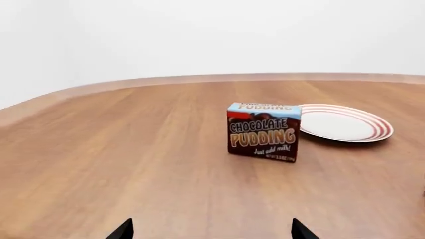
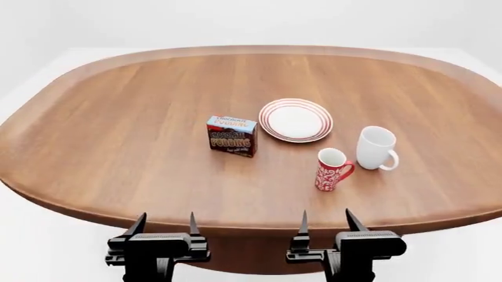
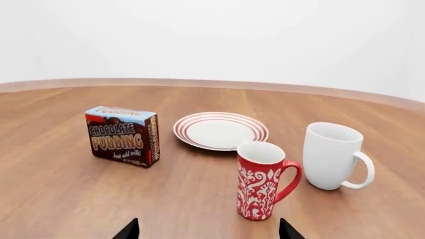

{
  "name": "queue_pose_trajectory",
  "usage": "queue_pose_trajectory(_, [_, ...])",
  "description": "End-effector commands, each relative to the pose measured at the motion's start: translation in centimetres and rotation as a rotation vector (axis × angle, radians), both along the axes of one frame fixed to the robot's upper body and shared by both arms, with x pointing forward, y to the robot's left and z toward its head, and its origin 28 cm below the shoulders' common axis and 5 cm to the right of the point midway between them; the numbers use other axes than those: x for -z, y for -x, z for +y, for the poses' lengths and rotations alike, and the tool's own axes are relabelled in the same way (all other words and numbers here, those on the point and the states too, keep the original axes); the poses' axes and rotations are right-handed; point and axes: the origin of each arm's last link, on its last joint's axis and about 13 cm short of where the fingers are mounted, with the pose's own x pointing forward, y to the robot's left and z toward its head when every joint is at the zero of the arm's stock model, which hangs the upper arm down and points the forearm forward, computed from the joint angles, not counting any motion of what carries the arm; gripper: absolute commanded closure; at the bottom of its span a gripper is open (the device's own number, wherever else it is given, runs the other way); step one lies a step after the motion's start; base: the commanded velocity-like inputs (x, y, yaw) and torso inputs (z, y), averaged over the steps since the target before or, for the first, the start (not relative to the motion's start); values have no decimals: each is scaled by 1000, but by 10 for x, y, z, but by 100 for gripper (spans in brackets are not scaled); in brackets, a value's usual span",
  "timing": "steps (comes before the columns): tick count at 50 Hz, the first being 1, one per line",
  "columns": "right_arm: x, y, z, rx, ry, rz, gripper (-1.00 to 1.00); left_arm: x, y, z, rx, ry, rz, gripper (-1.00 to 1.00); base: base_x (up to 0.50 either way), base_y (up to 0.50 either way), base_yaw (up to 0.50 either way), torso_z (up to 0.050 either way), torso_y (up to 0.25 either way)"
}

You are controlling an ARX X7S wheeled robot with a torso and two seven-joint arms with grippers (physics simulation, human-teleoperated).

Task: Put the chocolate pudding to the right of the plate.

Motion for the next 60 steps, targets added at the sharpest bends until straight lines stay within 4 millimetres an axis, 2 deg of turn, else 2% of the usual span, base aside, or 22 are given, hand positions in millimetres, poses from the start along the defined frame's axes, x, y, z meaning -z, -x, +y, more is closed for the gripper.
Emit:
queue_pose_trajectory(1, [1,0,0,-5,0,-1,-100,1,0,0,-2,-8,5,-100,0,500,0,0,0])
queue_pose_trajectory(7, [0,-1,0,-15,-14,-5,-100,1,-1,0,4,11,26,-100,0,417,0,0,0])
queue_pose_trajectory(9, [-11,-9,-1,-28,-12,33,-100,-12,-5,1,21,11,51,-100,0,0,0,0,0])
queue_pose_trajectory(10, [-39,-19,-4,-43,-28,16,-100,-35,-12,5,27,-20,37,-100,0,0,0,0,0])
queue_pose_trajectory(11, [-38,-18,-4,-42,-26,39,-100,-36,-11,5,27,-20,37,-100,0,0,0,0,0])
queue_pose_trajectory(12, [-75,-31,-9,-76,-68,-15,-100,-69,-20,10,39,13,-8,-100,0,0,0,0,0])
queue_pose_trajectory(13, [-85,-33,-10,-75,-49,29,-100,-79,-23,12,40,-8,23,-100,0,0,0,0,0])
queue_pose_trajectory(15, [-125,-45,-14,-101,-34,8,-100,-120,-36,20,31,-4,-10,-100,0,0,0,0,0])
queue_pose_trajectory(17, [-147,-51,-17,-103,-18,-14,-100,-142,-41,24,46,-9,-15,-100,0,0,0,0,0])
queue_pose_trajectory(19, [-162,-55,-20,-114,-23,-38,-100,-155,-45,27,16,-69,-56,-100,0,0,0,0,0])
queue_pose_trajectory(20, [-168,-56,-21,-127,-25,-55,-100,-160,-47,27,31,-37,-57,-100,398,0,0,0,0])
queue_pose_trajectory(27, [-167,-61,-24,-101,13,-27,-100,-155,-54,29,17,-41,-54,-100,500,0,0,0,0])
queue_pose_trajectory(32, [-171,-62,-28,-105,8,-31,-100,-153,-54,29,19,-46,-53,-100,500,0,0,0,0])
queue_pose_trajectory(60, [-167,-65,-28,-109,13,-10,-100,-152,-55,31,20,-72,-56,-100,500,-45,0,0,1])
